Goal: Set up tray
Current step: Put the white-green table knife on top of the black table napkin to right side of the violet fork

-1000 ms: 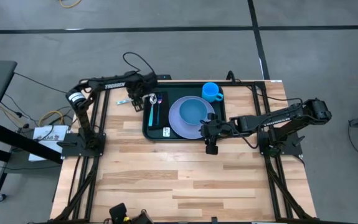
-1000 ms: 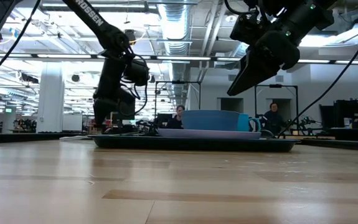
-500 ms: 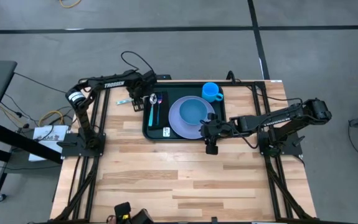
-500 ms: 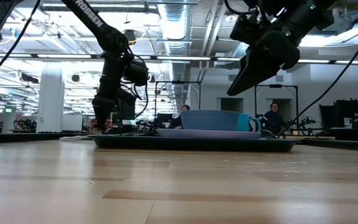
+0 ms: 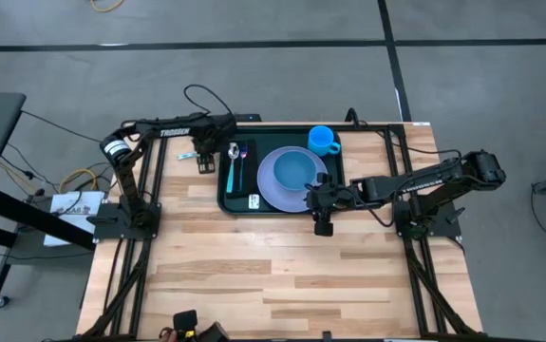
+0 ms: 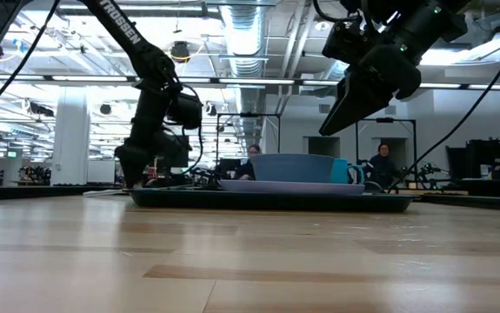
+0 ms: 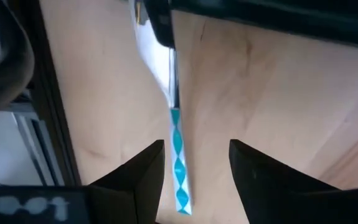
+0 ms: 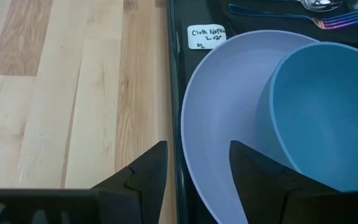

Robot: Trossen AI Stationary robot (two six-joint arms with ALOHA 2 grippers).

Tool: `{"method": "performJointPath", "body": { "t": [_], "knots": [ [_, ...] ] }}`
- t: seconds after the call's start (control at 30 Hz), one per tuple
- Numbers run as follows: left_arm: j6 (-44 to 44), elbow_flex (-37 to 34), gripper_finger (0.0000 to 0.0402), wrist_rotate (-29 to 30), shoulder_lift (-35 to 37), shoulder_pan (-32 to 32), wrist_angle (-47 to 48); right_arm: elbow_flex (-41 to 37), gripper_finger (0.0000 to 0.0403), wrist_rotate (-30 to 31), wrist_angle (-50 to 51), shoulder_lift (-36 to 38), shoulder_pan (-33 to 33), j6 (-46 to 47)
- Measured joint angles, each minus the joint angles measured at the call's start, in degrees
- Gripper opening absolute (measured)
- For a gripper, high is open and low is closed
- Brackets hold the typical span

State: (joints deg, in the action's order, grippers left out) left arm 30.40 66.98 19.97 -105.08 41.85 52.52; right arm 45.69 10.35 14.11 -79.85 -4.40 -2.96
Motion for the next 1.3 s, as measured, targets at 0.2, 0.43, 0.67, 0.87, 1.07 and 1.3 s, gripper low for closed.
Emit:
{"method": "performJointPath", "body": {
  "t": [0.2, 0.43, 0.67, 0.87, 1.07, 1.3],
  "knots": [
    [-0.12, -0.08, 0.0172, -0.16, 0.00, 0.00, -2.42, 0.00, 0.0164, 0.00, 0.00, 0.00, 0.02, -0.02],
    [-0.11, -0.11, 0.0172, -3.66, 0.00, 0.47, -5.07, 0.00, 0.0164, 0.00, -0.03, 0.00, 0.02, -0.02],
    [-0.12, -0.13, 0.0172, -4.48, 0.00, 1.98, -6.31, 0.00, 0.0164, 0.00, -0.03, 0.00, 0.02, -0.02],
    [0.33, -0.54, 0.0172, -7.05, 0.00, 2.75, -8.44, 0.00, 0.0164, 0.00, -0.03, 0.00, 0.02, -0.01],
    [2.19, -4.61, 0.0172, -6.73, 0.01, 3.28, -12.77, 0.00, 0.0164, 0.00, -0.05, 0.00, 0.04, -0.02],
    [2.29, -7.41, 0.0172, -5.29, 0.37, 3.33, -16.51, 0.00, 0.0164, 0.02, -0.07, 0.00, 0.04, -0.04]
  ]
}}
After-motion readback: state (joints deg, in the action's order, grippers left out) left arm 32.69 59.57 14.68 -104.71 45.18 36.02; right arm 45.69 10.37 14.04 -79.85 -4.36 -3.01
